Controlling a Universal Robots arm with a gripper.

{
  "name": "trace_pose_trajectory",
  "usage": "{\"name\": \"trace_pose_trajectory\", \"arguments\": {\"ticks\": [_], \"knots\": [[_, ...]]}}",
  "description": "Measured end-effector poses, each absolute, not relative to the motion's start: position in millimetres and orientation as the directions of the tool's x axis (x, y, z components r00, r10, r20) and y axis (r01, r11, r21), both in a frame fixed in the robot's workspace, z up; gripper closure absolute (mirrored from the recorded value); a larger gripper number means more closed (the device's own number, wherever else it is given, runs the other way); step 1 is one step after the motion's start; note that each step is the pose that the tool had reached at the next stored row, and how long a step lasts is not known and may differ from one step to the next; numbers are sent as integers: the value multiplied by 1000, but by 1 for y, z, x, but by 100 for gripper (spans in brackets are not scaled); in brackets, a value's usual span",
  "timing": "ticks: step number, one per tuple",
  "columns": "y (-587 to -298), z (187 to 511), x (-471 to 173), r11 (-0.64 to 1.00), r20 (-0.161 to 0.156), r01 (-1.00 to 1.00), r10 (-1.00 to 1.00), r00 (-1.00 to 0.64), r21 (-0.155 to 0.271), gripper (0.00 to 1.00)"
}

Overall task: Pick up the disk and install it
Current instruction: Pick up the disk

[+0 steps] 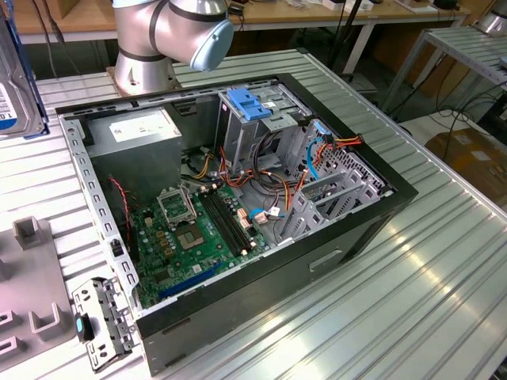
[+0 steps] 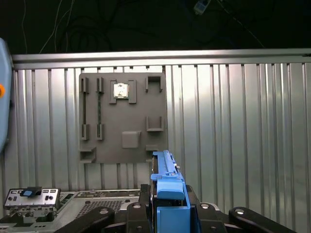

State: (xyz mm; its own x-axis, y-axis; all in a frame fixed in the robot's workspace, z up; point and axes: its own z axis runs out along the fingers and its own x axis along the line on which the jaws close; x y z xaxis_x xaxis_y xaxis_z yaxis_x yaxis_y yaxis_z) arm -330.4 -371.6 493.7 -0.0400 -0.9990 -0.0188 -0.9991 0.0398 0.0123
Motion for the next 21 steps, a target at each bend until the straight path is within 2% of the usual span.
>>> {"name": "trace_pose_trajectory", "arguments": {"ticks": [10, 21], "knots": [[-372, 494, -313, 40, -19, -999, -999, -40, 12, 63], [-387, 494, -308, 40, -19, -999, -999, -40, 13, 63]]}}
